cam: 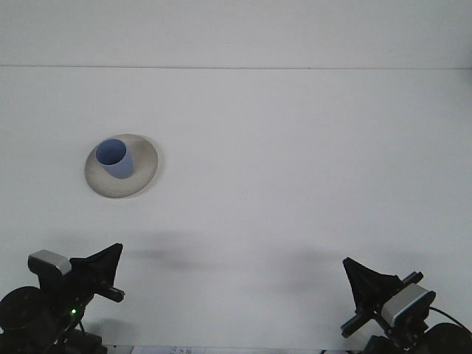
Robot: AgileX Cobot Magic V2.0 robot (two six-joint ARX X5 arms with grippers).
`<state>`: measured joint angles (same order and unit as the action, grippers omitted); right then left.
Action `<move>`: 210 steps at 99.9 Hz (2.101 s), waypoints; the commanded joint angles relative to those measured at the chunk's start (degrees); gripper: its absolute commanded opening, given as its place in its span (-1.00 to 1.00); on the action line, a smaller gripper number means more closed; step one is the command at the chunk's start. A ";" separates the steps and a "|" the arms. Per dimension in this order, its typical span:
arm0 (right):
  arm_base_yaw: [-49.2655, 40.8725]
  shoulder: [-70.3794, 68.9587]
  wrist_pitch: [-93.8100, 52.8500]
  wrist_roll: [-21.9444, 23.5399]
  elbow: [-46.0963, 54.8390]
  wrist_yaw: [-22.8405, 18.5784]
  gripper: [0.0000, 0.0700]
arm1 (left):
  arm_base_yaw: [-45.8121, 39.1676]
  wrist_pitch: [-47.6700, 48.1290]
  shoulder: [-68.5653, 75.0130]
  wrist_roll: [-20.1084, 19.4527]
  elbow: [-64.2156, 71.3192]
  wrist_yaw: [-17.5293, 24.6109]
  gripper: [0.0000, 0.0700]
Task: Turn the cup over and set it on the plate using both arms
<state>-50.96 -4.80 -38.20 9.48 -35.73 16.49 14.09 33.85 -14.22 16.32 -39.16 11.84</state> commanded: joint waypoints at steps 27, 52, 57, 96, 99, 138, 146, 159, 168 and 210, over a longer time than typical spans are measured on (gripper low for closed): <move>-0.55 0.26 1.77 0.83 -0.24 0.04 -0.98 | 0.17 -0.57 0.07 0.44 -0.76 0.17 -0.96; -0.55 0.26 1.81 0.83 -0.24 0.04 -0.98 | 0.17 -0.57 0.07 0.44 -0.76 0.15 -0.96; -0.55 0.26 1.81 0.83 -0.24 0.04 -0.98 | 0.17 -0.57 0.07 0.44 -0.76 0.17 -0.96; -0.55 0.26 1.81 0.83 -0.24 0.04 -0.98 | -3.50 -19.54 7.87 -18.47 16.90 -8.96 -0.96; -0.55 0.26 1.81 0.83 -0.24 0.04 -0.98 | -4.00 -21.79 8.81 -19.02 19.71 -10.86 -0.96; -0.55 0.26 1.81 0.83 -0.24 0.04 -0.98 | -8.81 -32.72 14.05 -19.85 37.55 -22.88 -0.96; -0.55 0.26 1.84 0.83 -0.26 0.04 -0.98 | -9.09 -33.94 14.05 -20.35 37.97 -22.86 -0.96; -0.55 0.26 1.81 0.83 -0.26 0.04 -0.98 | -9.09 -34.67 14.05 -19.76 38.36 -22.71 -0.96; -0.55 0.26 1.81 0.83 -0.26 0.04 -0.98 | -9.09 -34.64 14.05 -19.76 38.36 -22.71 -0.96; -0.55 0.26 1.81 0.83 -0.26 0.04 -0.98 | -9.09 -34.64 14.05 -19.76 38.34 -22.71 -0.96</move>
<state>-50.96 -4.69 -36.99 9.52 -35.73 16.51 4.99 -0.01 -0.23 -3.14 -1.91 -10.70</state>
